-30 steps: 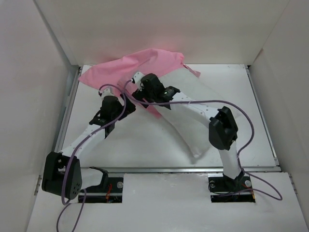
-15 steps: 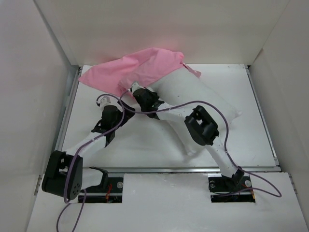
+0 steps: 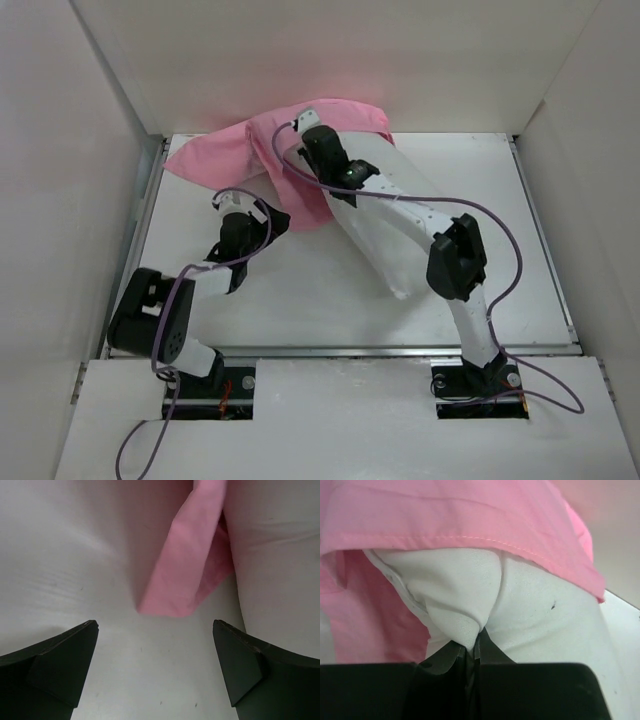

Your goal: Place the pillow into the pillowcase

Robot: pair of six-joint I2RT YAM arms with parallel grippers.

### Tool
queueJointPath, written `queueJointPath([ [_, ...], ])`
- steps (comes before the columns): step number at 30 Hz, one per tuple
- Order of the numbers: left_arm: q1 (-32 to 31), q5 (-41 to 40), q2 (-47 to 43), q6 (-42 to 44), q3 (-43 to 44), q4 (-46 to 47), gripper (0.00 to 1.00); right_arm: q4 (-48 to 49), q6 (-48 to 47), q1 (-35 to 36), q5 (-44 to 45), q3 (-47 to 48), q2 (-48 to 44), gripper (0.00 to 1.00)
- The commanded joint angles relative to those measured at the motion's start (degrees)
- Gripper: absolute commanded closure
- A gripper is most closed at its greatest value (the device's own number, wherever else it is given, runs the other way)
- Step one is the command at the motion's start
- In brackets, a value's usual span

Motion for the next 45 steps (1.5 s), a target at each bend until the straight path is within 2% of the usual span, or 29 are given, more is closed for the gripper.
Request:
queueJointPath([
  [1, -0.01, 2.08, 7.41, -0.92, 5.66, 11.22, 0.00, 0.18, 4.53, 0.17, -5.49, 4.91, -3.70, 1.00],
  [4, -0.01, 3.73, 11.75, -2.42, 7.25, 16.12, 0.00, -1.57, 5.15, -0.44, -7.86, 6.05, -4.93, 1.00],
  [5, -0.01, 4.27, 13.59, -2.94, 6.21, 22.32, 0.00, -1.57, 5.85, -1.05, -8.56, 6.05, -5.54, 1.00],
  [8, -0.01, 4.27, 15.36, -3.57, 4.97, 31.23, 0.00, -3.41, 6.55, -1.06, -9.98, 6.05, -5.55, 1.00],
  [10, -0.01, 1.48, 15.36, -2.09, 5.84, 29.52, 0.00, -4.03, 6.56, -1.06, -11.54, 6.05, -6.08, 1.00],
  [13, -0.54, -5.20, 15.36, 0.47, 10.32, 20.73, 0.00, -4.04, 7.08, -1.06, -12.70, 4.91, -7.21, 1.00],
  [18, -0.54, -7.94, 17.82, 5.84, 20.32, 12.83, 0.02, -3.51, 7.61, -1.58, -18.23, 4.29, -7.75, 1.00],
  [19, -0.54, -7.94, 19.39, 6.53, 21.83, 9.85, 0.08, -3.51, 8.22, -1.58, -18.76, 4.29, -7.75, 1.00],
  [20, -0.54, -7.94, 20.19, 6.54, 22.89, 9.82, 0.20, -3.51, 8.23, -1.58, -18.76, 4.29, -7.75, 1.00],
  [21, -0.54, -7.94, 20.98, 6.54, 24.03, 9.82, 0.35, -3.51, 8.84, -1.58, -18.76, 4.29, -7.75, 1.00],
  [22, -0.54, -6.73, 22.73, 6.02, 24.83, 9.82, 0.58, -3.51, 9.37, -1.58, -19.72, 3.68, -8.27, 1.00],
  [25, -0.54, -5.48, 25.20, 6.01, 27.72, 7.98, 0.75, -3.51, 9.37, -1.58, -20.43, 2.28, -9.67, 1.00],
  [26, -0.54, -5.48, 25.73, 6.01, 27.74, 7.10, 1.00, -2.90, 9.37, -1.58, -20.43, 2.27, -9.68, 1.00],
  [32, -2.55, -2.23, 21.18, 7.15, 23.10, 8.06, 1.00, -1.57, 10.69, -2.20, -25.26, 1.74, -10.38, 1.00],
  [36, -10.35, 1.27, 13.45, 8.56, 19.91, 5.16, 1.00, -0.34, 16.03, -2.20, -29.48, 4.20, -5.83, 1.00],
  [37, -11.86, 4.85, 12.82, 8.56, 19.91, 4.03, 1.00, 0.26, 16.66, -2.20, -31.23, 4.20, -4.85, 1.00],
  [38, -13.18, 7.50, 12.81, 9.09, 19.91, 4.02, 1.00, 0.79, 16.67, -1.68, -37.42, 3.68, -4.06, 1.00],
  [40, -17.04, 14.07, 11.33, 9.09, 19.91, 2.70, 1.00, 5.86, 20.25, -1.67, -40.46, 1.58, -2.66, 1.00],
  [45, -21.36, 26.14, 6.50, 9.62, 15.96, 2.70, 1.00, 12.74, 22.64, -1.67, -40.21, -1.93, 0.77, 1.00],
])
